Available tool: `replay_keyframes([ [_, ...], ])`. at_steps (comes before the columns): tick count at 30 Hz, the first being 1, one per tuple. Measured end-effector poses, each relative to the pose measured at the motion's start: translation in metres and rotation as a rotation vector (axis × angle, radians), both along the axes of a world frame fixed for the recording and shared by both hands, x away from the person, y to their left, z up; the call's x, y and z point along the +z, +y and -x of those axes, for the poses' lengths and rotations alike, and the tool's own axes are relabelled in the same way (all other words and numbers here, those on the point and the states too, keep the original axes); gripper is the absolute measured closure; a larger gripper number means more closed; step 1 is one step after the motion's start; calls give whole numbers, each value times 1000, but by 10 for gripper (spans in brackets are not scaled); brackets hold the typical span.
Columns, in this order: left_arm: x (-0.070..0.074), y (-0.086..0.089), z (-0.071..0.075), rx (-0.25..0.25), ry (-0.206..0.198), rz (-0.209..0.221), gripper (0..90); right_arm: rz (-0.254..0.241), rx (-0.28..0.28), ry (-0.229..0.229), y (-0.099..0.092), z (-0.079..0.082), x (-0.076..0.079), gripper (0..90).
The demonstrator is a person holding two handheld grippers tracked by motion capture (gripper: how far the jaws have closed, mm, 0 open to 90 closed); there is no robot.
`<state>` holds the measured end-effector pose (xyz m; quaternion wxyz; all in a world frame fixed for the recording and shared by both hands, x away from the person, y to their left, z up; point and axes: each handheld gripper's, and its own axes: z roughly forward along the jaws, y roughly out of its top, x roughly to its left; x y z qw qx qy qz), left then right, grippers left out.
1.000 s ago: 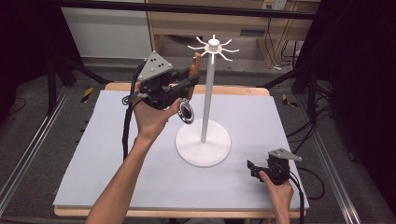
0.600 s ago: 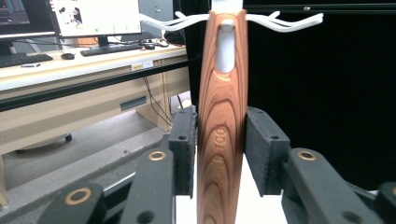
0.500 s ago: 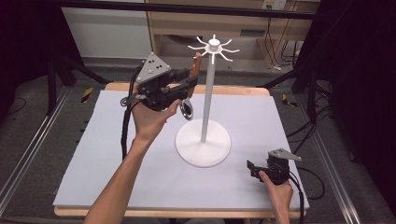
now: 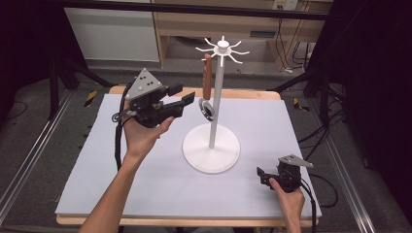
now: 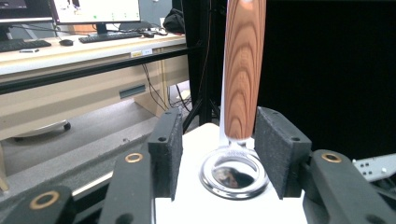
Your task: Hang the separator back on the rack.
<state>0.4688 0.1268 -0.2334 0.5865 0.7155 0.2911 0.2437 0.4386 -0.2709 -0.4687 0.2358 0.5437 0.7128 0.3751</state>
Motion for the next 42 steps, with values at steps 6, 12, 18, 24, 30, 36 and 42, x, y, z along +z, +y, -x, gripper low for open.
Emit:
replay_keyframes([
  [6, -21, 16, 8, 10, -5, -28, 479, 10, -1, 3, 2, 0, -1, 78],
  [12, -44, 30, 14, 31, 26, -60, 468, 12, 6, 13, 4, -1, -3, 79],
  [18, -68, 43, 20, 49, 52, -83, 448, 19, 5, 14, 4, -2, -4, 78],
  [24, -97, 59, 23, 78, 99, -104, 430, 14, 0, 12, 3, -1, -3, 78],
  [30, -129, 79, 24, 116, 160, -105, 417, 12, 1, 20, 1, -1, -4, 78],
  [36, -157, 98, 21, 167, 222, -100, 406, 17, -14, 19, -1, 0, -4, 78],
  [42, -183, 119, 18, 225, 270, -105, 394, 12, -33, 42, -4, 0, -5, 78],
])
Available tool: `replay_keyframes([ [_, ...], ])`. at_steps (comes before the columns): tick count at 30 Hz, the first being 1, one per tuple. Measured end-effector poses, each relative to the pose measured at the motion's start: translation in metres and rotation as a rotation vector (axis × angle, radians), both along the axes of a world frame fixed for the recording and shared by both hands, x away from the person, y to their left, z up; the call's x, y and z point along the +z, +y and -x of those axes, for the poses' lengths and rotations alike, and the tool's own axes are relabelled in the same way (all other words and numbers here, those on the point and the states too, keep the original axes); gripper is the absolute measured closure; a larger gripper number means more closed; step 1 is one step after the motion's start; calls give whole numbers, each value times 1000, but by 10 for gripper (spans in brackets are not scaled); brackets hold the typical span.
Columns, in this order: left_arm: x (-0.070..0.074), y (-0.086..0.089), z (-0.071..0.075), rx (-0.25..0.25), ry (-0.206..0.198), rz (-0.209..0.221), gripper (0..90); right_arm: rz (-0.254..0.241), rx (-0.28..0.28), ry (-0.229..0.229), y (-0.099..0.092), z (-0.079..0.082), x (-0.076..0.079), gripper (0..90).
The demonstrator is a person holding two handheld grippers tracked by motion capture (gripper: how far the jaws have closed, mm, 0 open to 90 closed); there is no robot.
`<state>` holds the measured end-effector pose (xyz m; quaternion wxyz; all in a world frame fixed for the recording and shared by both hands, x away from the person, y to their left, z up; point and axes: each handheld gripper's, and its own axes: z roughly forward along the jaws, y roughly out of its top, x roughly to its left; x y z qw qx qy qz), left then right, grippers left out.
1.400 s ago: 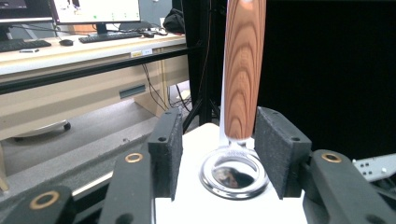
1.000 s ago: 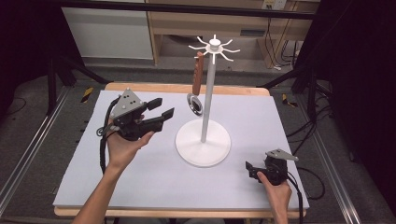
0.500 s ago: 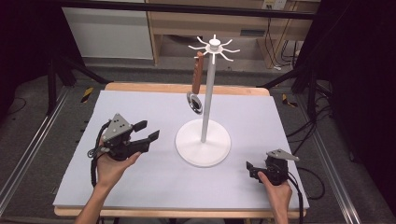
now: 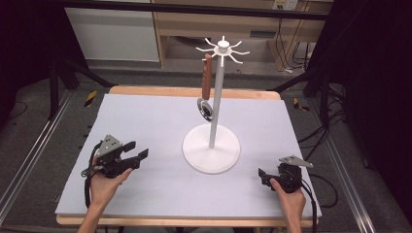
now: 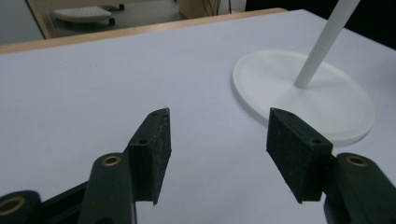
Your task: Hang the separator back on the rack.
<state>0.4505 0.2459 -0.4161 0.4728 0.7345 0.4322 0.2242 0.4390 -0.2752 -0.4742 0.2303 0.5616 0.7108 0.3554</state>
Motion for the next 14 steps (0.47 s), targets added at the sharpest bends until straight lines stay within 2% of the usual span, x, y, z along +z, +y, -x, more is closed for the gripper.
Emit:
replay_keyframes([
  [4, -12, 10, -4, 60, 15, -62, 385, 6, -6, 0, -4, 1, -1, 78],
  [10, -24, 27, -3, 101, 47, -51, 369, 19, -22, 8, -10, 2, -2, 78],
  [14, -31, 38, 1, 134, 60, -71, 360, 12, -27, 17, -12, 3, -2, 78],
])
